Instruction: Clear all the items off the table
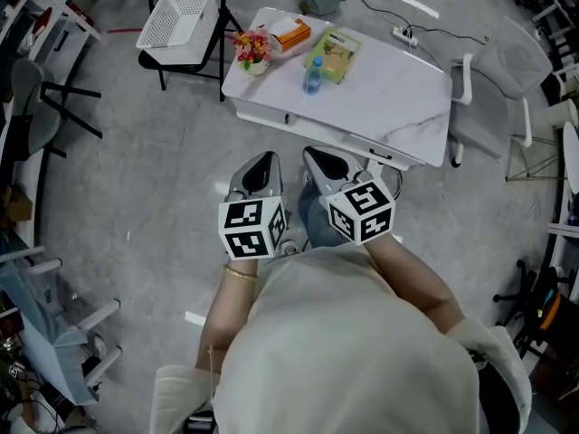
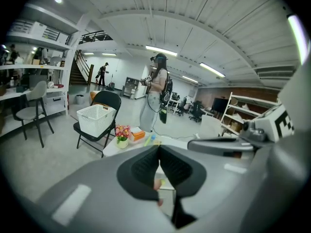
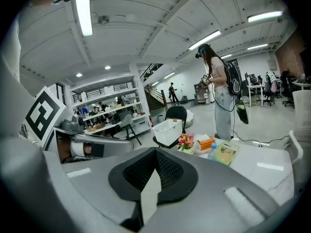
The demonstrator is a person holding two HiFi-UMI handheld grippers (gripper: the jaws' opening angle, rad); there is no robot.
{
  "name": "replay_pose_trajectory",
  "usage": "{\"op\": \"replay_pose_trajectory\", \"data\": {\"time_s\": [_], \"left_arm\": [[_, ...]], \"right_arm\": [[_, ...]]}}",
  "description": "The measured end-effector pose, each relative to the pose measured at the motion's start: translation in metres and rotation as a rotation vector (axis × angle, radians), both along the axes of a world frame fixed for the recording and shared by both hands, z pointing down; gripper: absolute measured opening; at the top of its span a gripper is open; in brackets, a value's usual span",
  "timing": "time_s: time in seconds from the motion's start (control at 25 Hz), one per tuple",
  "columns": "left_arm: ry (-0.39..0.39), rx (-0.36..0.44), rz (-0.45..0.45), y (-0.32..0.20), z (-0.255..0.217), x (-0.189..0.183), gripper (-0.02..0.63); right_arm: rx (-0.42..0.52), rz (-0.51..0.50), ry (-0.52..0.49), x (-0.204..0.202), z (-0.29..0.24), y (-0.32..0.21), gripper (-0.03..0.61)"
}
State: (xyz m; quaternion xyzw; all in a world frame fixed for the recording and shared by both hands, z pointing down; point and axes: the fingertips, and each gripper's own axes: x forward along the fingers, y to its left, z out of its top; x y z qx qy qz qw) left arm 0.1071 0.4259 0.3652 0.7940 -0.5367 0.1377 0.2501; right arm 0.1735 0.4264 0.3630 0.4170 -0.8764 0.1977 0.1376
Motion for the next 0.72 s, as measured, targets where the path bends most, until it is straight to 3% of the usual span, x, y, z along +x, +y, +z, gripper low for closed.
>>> {"op": "replay_pose_trajectory", "data": {"time_s": [0.72], "left_arm": [[-0.013,-0.014,-0.039,-0.109,-0.008,0.043,0.009]], "right_arm": [[-0.024,-0.014,0.005,0.056,0.002,-0.113,-0.002]]}}
